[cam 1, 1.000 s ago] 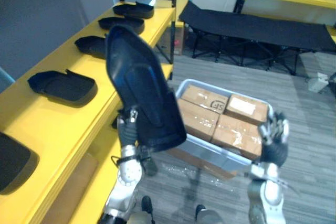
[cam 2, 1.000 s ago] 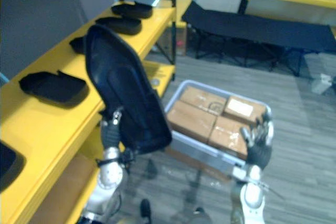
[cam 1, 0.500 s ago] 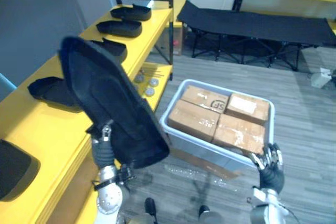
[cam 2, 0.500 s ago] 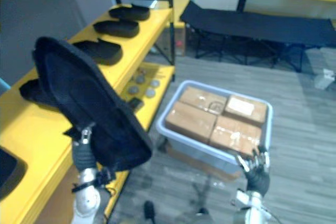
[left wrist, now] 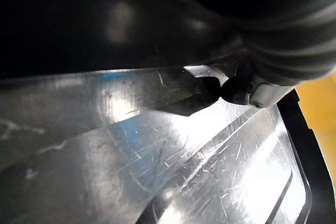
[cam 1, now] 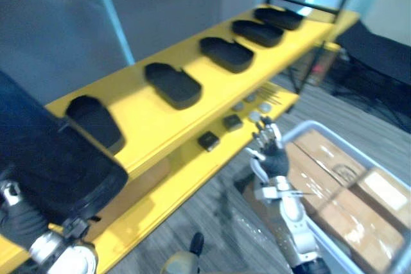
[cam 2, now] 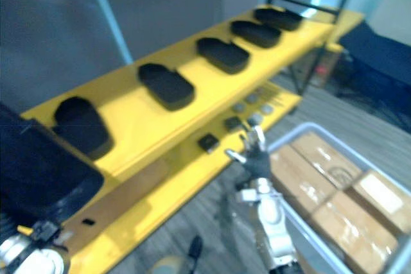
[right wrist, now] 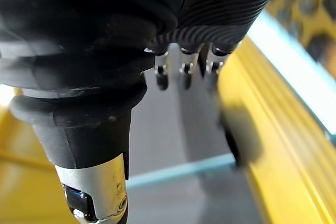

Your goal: Walk over and take plastic housings, then place them on the shelf

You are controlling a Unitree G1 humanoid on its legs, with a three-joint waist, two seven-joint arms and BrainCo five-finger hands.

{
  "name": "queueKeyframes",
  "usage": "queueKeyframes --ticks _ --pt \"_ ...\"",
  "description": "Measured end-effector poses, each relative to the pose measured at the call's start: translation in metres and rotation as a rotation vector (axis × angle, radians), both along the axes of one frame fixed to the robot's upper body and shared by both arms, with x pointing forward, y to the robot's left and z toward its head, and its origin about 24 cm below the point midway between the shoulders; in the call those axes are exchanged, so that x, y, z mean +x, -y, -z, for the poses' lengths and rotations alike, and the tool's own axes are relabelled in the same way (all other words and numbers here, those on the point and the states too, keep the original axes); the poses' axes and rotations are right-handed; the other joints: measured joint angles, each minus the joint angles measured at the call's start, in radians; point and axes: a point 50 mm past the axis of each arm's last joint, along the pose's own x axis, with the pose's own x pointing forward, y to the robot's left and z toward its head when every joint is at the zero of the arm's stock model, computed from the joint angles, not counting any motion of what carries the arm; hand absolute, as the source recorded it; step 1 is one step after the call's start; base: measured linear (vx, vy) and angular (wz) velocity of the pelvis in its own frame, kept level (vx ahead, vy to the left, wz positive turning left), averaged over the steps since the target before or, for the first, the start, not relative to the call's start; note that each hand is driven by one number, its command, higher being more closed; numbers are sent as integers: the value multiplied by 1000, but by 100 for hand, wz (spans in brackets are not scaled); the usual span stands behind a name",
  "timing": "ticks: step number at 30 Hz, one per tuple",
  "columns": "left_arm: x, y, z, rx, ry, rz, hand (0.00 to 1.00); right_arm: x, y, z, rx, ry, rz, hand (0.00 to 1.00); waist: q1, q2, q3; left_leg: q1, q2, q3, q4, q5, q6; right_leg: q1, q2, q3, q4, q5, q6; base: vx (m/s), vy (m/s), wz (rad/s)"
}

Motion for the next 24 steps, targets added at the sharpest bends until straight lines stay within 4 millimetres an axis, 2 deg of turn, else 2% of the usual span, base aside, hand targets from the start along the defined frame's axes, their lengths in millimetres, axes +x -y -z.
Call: queueKeyframes --ticks 4,10,14,15,18,19,21,24 --pt "1 2 4 -34 -12 66 100 -4 5 12 -32 -76 50 0 3 -42 -2 -1 -13 -18 0 0 2 1 -10 6 37 -44 -13 1 -59 31" --pt "0 2 4 -39 -17 70 100 -17 26 27 -59 -132 78 0 -26 -47 -2 4 -1 6 1 -2 4 -19 -7 41 68 -69 -9 -64 -34 -12" --pt "-2 1 8 -113 12 68 100 -24 31 31 -74 -138 48 0 -32 -52 3 2 10 7 1 -2 4 -14 7 41 76 -79 -11 -82 -55 7" --pt "-1 2 10 -143 18 78 100 -27 33 28 -73 -125 53 0 -36 -57 12 -1 12 22 1 -2 9 2 11 11 72 -84 -8 -66 -66 80" --pt "7 5 18 -200 16 152 100 -34 45 21 -76 -97 103 0 -62 -71 31 -47 38 192 33 24 47 50 21 -109 66 -79 12 -40 -51 126" --pt "10 7 20 -213 16 170 100 -34 48 19 -80 -90 112 0 -59 -69 43 -54 36 186 42 37 40 57 24 -108 71 -79 12 1 0 115" --pt "9 12 27 -265 10 194 100 -31 49 16 -99 -73 117 0 -27 -72 80 -53 26 170 46 36 41 63 21 -54 75 -88 -2 -21 26 39" --pt "6 15 31 -284 -2 192 100 -25 40 8 -99 -22 77 0 -27 -58 97 -51 16 179 59 27 44 59 13 11 84 -106 -23 -79 45 -3"
